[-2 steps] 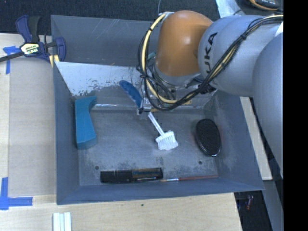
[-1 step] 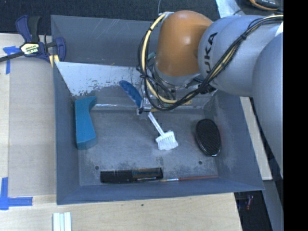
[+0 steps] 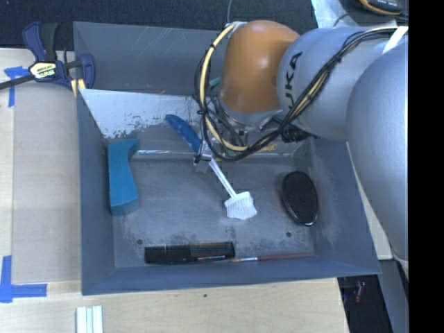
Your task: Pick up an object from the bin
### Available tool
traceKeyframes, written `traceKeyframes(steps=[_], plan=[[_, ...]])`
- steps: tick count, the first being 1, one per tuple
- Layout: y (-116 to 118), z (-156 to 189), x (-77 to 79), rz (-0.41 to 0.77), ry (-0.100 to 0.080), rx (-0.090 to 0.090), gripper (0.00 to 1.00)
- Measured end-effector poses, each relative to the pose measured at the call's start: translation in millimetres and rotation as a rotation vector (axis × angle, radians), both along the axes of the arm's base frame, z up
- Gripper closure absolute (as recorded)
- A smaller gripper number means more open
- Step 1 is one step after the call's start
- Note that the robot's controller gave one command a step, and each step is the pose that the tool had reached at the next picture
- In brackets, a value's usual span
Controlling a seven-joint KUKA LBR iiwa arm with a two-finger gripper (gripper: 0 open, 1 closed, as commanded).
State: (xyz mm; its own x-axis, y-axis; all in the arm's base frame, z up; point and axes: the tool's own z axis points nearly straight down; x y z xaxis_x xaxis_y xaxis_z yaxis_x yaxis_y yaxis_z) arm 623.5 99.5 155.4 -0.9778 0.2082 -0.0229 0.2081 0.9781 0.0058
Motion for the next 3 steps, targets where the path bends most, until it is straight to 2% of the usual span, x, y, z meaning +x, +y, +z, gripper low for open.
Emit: traceKeyframes(steps=[1,2,3], plan=[[-2,-30,-16.2,0.018,0.004,-0.002,1.00],[-1,-36,-10.6,-0.056,-0.002,0.001,1.00],[-48,-68,-0.5,0.125,0.002,-0.004,1.00]])
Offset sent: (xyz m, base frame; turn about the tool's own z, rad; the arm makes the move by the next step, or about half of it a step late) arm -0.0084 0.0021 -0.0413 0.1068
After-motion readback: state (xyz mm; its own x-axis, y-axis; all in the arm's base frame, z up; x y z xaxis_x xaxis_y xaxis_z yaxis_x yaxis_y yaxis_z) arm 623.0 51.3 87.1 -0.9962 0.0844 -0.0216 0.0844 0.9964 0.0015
